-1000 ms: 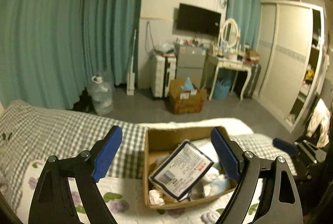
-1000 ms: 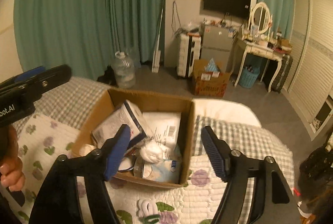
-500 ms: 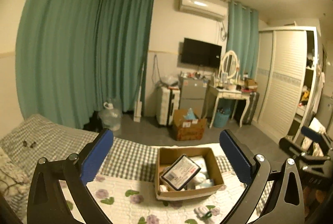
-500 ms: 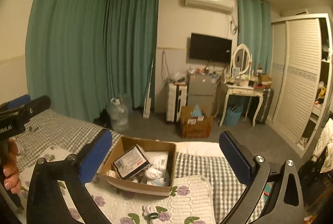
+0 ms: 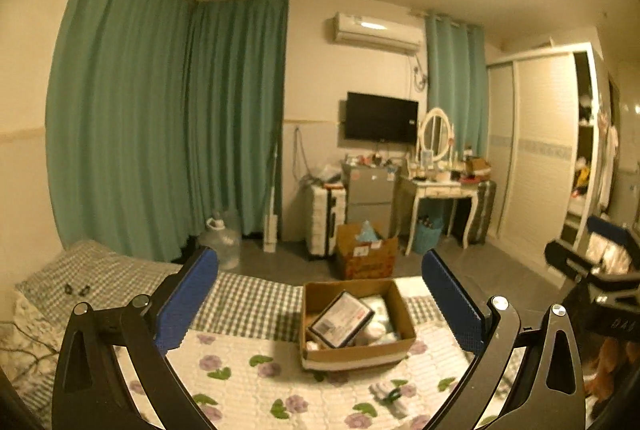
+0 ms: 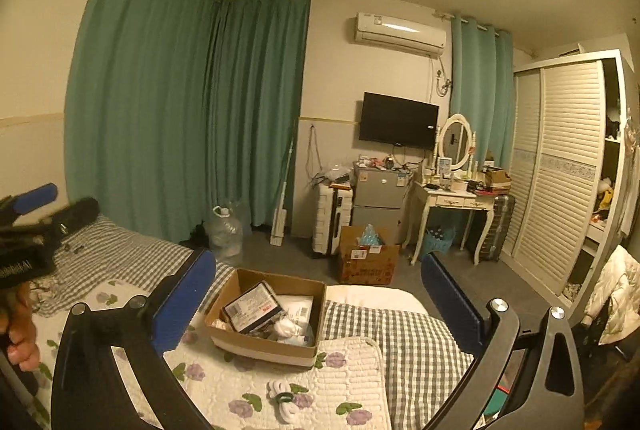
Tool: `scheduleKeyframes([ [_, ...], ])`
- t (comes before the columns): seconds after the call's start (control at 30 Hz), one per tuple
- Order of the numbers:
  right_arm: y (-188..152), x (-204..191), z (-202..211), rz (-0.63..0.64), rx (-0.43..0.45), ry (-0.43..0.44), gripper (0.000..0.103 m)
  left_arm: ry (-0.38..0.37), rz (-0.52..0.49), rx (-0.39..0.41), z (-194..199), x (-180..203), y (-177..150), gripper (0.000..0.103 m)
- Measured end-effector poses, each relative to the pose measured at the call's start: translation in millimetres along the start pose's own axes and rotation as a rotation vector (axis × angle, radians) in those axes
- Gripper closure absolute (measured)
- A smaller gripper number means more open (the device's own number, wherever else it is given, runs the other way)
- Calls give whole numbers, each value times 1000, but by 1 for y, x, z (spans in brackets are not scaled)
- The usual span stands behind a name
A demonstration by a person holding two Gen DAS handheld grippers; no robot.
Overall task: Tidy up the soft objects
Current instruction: 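Withdraw both tools from the box toward the remaining items on the bedspread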
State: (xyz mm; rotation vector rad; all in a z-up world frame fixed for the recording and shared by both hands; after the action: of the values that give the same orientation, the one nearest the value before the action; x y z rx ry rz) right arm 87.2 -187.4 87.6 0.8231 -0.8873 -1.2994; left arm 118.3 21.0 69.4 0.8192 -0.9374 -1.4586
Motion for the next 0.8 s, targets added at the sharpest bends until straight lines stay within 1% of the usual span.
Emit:
scheduleKeyframes([
  [0.07, -5, 3, 1, 2, -5, -3, 0, 4, -23, -14, -5, 10, -10, 0],
  [0.17, -15, 8, -1, 4, -19, -1, 0, -41, -37, -61, -16, 22, -26, 0],
  [0.33, -32, 19, -18, 3, -66, -2, 0, -70, -31, -117, -37, 39, -50, 0],
  [0.4, -41, 23, -28, 5, -88, -5, 0, -100, -36, -160, -50, 46, -64, 0],
  [0.47, -53, 29, -42, 3, -119, 4, 0, -138, -43, -238, -70, 56, -84, 0],
  [0.5, -57, 30, -47, 2, -130, 7, 1, -138, -43, -262, -80, 59, -93, 0],
  [0.57, -70, 35, -64, 3, -169, 15, 9, -132, -48, -297, -95, 65, -112, 0],
  [0.6, -75, 36, -70, 5, -184, 16, 18, -132, -52, -309, -101, 68, -120, 0],
  [0.63, -80, 37, -80, 8, -205, 16, 22, -131, -57, -324, -107, 71, -126, 0],
  [0.67, -88, 38, -90, 14, -230, 17, 23, -130, -63, -349, -115, 74, -137, 0],
  [0.8, -108, 41, -120, 18, -288, 28, 24, -130, -84, -407, -136, 85, -167, 0],
])
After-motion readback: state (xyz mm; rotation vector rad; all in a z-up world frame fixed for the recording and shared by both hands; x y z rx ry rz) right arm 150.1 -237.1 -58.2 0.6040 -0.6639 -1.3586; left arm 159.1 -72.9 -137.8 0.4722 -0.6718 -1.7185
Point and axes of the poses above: each gripper's, at about its wrist camera, not at the fingertips, and z roughly against the way its jaws point, x to its right, y to its top, the point moved 6 cm from there along -z, roughly the way its jaws point, and after that the axes turned 14 degrees about -x, right-handed, at the moved point
